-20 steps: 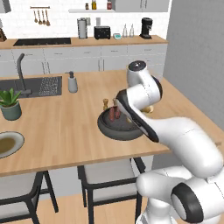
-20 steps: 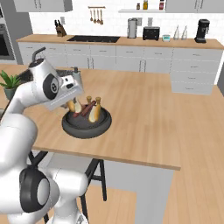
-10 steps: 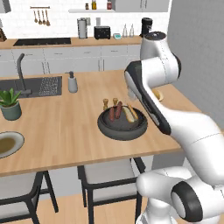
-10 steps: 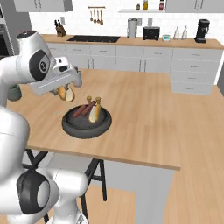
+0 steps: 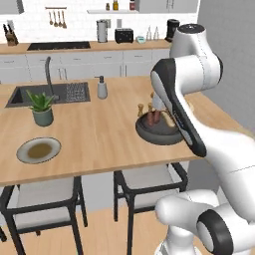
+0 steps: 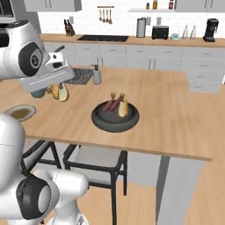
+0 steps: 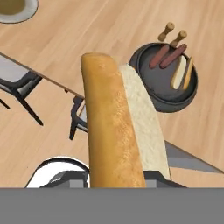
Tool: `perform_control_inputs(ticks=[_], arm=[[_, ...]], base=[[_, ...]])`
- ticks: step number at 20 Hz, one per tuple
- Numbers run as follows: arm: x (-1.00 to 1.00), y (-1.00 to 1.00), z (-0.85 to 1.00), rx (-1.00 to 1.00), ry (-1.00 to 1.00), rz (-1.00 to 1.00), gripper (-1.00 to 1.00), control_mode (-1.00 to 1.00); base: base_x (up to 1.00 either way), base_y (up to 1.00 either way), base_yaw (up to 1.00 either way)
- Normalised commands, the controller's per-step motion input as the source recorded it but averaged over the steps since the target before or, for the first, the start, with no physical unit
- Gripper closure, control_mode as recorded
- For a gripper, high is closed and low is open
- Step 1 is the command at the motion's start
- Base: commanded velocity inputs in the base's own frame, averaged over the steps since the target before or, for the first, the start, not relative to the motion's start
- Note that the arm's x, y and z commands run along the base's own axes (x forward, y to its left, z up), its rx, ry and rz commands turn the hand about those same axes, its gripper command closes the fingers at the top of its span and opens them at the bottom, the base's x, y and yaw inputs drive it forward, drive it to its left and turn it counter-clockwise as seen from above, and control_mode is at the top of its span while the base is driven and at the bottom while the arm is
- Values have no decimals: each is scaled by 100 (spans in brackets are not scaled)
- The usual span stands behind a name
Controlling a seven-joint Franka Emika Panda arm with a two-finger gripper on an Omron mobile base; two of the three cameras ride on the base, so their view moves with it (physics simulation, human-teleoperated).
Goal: Place one bun and one sausage from the bowl on each plate.
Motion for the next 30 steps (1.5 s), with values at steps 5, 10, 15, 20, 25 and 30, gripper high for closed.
perform_control_inputs(ticks=[5, 10, 15, 20, 25, 30], arm=[[0, 0, 0, 0, 0, 0, 100, 100], [0, 0, 0, 0, 0, 0, 100, 100], [0, 0, 0, 0, 0, 0, 100, 100], [76, 25, -31, 1, 4, 0, 100, -100], [100, 32, -96, 4, 10, 0, 100, -100], [81, 41, -100, 6, 5, 0, 100, -100]], base=[[4, 100, -6], [40, 100, -6], [87, 100, -5], [19, 14, 0], [0, 0, 0], [0, 0, 0]])
